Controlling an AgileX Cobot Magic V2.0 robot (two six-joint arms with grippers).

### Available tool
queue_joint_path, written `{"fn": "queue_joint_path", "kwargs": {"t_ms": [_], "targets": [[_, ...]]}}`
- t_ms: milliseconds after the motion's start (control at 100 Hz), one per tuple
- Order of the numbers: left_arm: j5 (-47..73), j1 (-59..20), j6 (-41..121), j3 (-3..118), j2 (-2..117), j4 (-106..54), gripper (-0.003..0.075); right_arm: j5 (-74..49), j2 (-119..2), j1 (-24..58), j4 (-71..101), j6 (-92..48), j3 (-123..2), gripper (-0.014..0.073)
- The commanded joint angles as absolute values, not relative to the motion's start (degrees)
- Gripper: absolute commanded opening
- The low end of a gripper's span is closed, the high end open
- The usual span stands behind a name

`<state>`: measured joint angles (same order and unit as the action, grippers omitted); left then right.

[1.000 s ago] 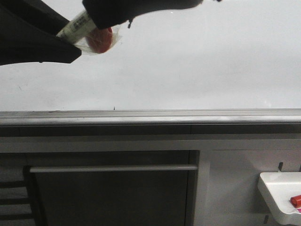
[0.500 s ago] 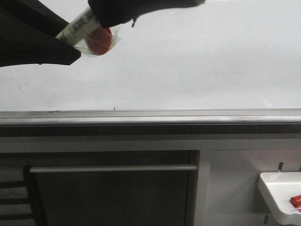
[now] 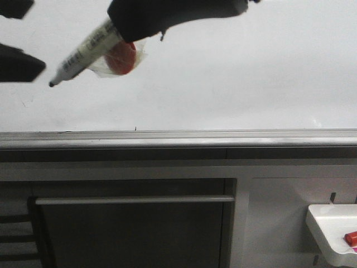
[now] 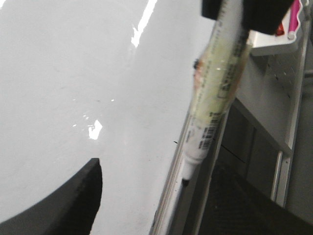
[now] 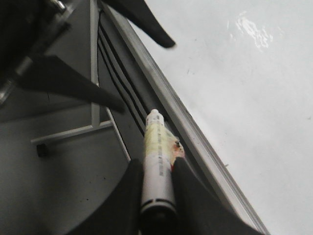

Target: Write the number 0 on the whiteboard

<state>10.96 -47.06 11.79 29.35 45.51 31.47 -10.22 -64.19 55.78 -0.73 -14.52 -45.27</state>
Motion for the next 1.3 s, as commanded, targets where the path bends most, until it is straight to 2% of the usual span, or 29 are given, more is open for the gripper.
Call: {"fn": "queue_joint_path", "kwargs": {"t_ms": [0, 140, 330, 680, 960, 1290], "targets": [[10.57, -47.55, 11.37, 30.99, 40.06, 29.21, 0.0400, -8.25, -63.50, 54.15, -0.80, -15.00, -46.91, -0.0067], [15.79, -47.45, 11.37, 30.99, 31.80, 32.16, 0.0274, -7.48, -63.91, 51.87, -0.80, -15.00, -46.91, -0.0067], [20.84, -47.03, 7.84, 30.99, 25.64, 36.77, -0.0020, -1.96, -66.72, 50.39, -0.71, -15.00, -46.91, -0.0067], [24.12, -38.77, -32.74, 30.89, 25.20, 62.40, -0.0020, 0.00, -71.52, 50.39, -0.71, -15.00, -46.91, -0.0067], [23.59, -35.99, -33.61, 29.00, 25.30, 62.93, -0.0020, 7.83, -73.85, 50.06, 2.02, -14.90, -47.49, -0.0067], [23.36, -35.99, -33.71, 28.65, 25.30, 62.83, -0.0020, -0.84, -76.75, 46.56, 6.17, -14.90, -55.50, -0.0067]]}}
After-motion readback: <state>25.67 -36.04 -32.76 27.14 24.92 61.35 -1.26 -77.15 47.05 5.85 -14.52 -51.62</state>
